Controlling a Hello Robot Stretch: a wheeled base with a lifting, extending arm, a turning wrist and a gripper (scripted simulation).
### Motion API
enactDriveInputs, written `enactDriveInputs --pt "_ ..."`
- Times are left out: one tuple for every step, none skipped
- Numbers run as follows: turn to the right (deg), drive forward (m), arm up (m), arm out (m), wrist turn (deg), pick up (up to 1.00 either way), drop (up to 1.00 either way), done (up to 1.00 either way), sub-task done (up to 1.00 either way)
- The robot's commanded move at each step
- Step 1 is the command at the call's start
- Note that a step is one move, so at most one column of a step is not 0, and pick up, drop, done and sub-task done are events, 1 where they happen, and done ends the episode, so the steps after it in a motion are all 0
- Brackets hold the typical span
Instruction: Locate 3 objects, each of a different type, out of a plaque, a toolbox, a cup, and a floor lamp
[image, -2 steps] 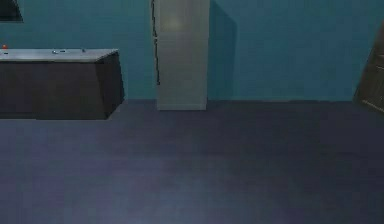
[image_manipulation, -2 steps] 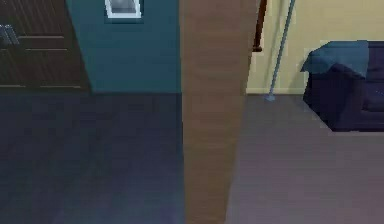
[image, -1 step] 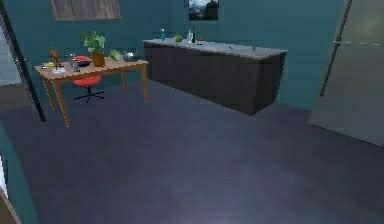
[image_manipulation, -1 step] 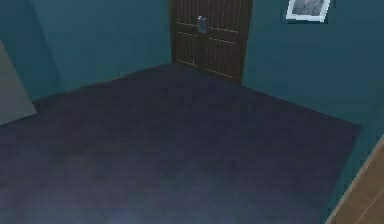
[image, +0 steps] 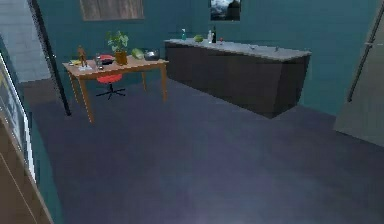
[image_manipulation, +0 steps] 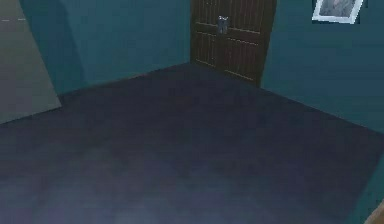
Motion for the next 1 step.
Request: enactDriveInputs --pt "0.0 0.45 0.00 0.00 0.0 0.00 0.00 0.00 0.00"
